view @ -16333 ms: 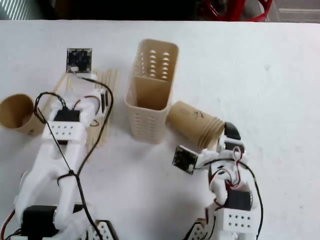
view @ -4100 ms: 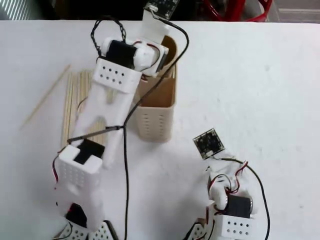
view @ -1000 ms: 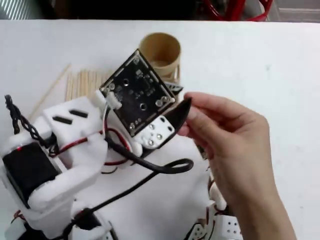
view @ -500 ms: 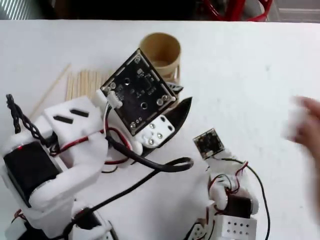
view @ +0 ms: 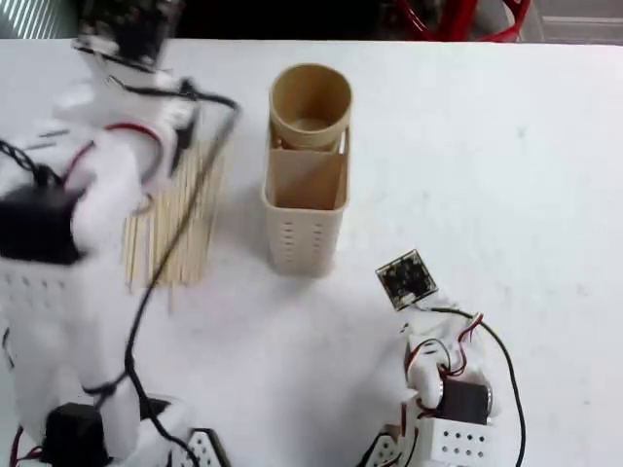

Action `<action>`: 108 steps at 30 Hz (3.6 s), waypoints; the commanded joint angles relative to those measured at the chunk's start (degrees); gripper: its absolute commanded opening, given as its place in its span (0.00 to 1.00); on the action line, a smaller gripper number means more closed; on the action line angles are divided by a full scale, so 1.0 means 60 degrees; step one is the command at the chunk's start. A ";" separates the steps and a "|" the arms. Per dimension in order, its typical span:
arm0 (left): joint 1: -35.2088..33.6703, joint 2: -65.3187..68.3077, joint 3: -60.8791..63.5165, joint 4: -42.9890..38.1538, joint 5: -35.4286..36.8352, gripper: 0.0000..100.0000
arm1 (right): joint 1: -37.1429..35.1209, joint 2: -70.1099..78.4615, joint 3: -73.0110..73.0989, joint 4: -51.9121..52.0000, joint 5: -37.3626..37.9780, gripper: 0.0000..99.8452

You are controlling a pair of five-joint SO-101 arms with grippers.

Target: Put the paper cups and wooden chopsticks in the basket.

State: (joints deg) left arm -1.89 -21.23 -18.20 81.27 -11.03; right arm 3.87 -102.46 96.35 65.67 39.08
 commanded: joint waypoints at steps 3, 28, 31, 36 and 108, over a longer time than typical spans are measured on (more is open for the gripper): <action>-0.1722 -0.0183 0.1495 -0.0747 -0.0015 0.09 | -0.0022 -0.0095 0.0088 0.0081 0.0044 0.03; -0.0593 0.2190 0.6374 -0.4733 0.0762 0.09 | -0.0037 -0.0095 0.0088 0.0081 0.0044 0.03; -0.0725 0.4315 0.4469 -0.4000 0.1084 0.09 | -0.0037 -0.0095 0.0088 0.0081 0.0044 0.03; -0.0872 0.7011 0.1802 -0.2330 0.0952 0.09 | -0.0037 -0.0095 0.0088 0.0081 0.0044 0.03; -0.0916 0.1971 0.5011 -0.3531 0.0147 0.02 | -0.0037 -0.0095 0.0088 0.0081 0.0044 0.03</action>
State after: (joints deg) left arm -6.99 2.68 8.18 64.13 -11.38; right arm 3.87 -102.64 96.35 65.67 39.08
